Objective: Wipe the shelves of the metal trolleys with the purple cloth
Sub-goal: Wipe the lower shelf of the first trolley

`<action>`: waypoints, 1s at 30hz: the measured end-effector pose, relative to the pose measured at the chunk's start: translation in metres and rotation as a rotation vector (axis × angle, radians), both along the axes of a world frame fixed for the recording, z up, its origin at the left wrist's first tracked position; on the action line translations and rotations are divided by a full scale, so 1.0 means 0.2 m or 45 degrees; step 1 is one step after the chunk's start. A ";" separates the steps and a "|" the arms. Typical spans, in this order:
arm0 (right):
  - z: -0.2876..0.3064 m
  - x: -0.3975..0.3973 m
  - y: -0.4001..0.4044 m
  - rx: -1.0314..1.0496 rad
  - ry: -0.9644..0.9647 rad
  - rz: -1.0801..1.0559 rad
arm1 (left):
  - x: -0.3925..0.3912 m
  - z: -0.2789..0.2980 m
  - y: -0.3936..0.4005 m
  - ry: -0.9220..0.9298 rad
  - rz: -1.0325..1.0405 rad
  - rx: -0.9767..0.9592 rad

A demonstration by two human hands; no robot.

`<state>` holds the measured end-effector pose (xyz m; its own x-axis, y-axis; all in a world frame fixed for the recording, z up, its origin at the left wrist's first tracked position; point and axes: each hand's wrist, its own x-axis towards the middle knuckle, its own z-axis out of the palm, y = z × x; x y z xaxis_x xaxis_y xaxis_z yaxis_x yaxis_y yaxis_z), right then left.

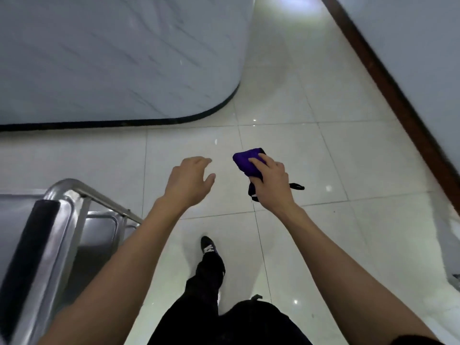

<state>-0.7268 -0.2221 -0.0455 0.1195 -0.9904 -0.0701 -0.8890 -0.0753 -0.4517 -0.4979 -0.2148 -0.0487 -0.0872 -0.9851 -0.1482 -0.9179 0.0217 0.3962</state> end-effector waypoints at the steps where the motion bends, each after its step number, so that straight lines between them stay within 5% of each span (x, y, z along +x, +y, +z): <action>1: 0.01 0.07 -0.13 0.002 0.006 0.037 | 0.06 0.00 -0.10 0.018 0.042 0.007; 22: 0.07 1.24 -2.01 -0.007 -0.057 0.705 | 1.09 0.09 -1.42 0.042 0.728 0.048; 30: 0.08 1.96 -2.35 0.057 -0.011 1.159 | 1.44 0.01 -1.49 0.140 1.198 0.078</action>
<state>-0.3347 -0.6918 -0.0292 0.8547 -0.5091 -0.1015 -0.4909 -0.7288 -0.4774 -0.2106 -0.5137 -0.0458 0.7218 -0.6491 -0.2402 -0.5057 -0.7316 0.4573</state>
